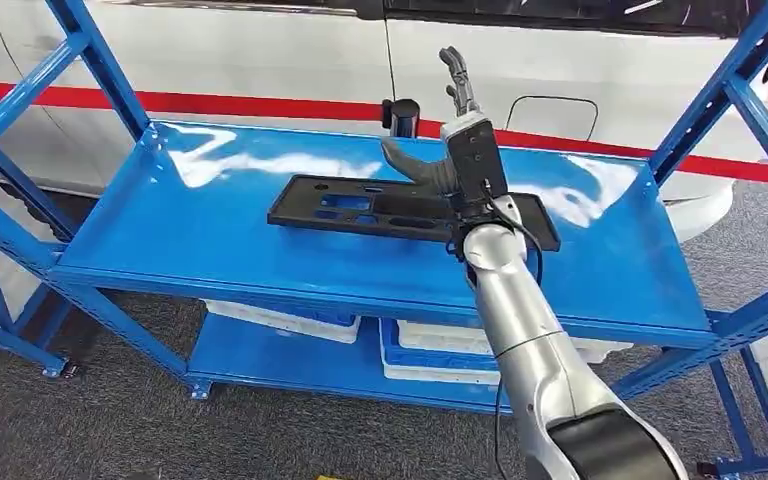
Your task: Take the parts from the cabinet and place them on the table.
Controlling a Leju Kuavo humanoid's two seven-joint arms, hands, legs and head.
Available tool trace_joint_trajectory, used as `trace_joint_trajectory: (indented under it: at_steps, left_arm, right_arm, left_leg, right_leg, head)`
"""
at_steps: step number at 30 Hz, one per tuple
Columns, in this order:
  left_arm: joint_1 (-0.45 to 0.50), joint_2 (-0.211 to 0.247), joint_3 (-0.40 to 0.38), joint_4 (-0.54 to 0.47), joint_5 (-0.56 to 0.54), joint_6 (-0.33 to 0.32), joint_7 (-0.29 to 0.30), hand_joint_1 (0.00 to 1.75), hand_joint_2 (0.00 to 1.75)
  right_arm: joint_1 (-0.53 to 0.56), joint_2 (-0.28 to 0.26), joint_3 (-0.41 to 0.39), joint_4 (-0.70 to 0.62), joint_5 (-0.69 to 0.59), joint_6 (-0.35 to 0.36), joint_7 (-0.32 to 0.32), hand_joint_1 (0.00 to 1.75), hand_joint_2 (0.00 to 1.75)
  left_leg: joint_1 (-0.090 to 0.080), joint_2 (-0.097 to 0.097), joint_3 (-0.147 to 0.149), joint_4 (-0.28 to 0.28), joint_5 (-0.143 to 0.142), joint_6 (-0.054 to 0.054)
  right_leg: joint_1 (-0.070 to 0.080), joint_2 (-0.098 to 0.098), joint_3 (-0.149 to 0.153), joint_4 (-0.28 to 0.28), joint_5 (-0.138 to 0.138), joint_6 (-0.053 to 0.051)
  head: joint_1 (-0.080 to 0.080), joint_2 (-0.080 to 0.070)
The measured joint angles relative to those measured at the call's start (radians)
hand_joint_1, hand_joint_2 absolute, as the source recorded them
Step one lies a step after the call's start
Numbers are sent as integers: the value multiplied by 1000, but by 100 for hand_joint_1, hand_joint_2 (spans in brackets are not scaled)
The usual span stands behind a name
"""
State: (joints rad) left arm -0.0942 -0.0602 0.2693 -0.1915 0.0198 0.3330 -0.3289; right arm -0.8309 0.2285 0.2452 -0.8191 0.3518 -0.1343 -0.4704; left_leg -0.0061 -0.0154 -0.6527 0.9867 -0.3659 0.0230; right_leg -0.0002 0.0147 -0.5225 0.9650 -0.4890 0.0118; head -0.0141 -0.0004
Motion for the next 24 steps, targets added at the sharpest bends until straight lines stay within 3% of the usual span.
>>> trace_joint_trajectory:
  at_steps: [6, 11, 17, 24]
  left_arm:
    - [19, -15, 27, 3, 24, 46, 65, 0, 0]
    - [32, -44, 57, 3, 57, 93, 102, 0, 0]
    - [44, -58, 82, 3, 65, 98, 98, 0, 0]
    - [47, -58, 101, 3, 87, 93, 58, 0, 0]
  right_arm:
    - [-4, 30, 41, 0, 5, -6, 12, 0, 175]
    - [41, 47, 145, -59, 60, 29, 62, 0, 175]
    - [115, 51, 320, -138, 99, 23, 93, 0, 175]
    - [189, 13, 421, -214, 220, -42, 110, 0, 175]
  left_leg:
    - [2, 0, 0, 0, 1, 1]
    - [5, 1, 0, 0, 0, -1]
    - [7, 1, 2, 0, -2, -4]
    - [8, 0, 3, 0, -2, -4]
  right_leg:
    - [0, 0, 4, 1, 1, 1]
    - [1, 0, 4, 1, 0, 0]
    - [1, 0, -2, 0, -3, -4]
    - [1, 0, -2, 0, -3, -4]
  head:
    - [0, 0]
    - [0, 0]
    - [0, 0]
    - [0, 0]
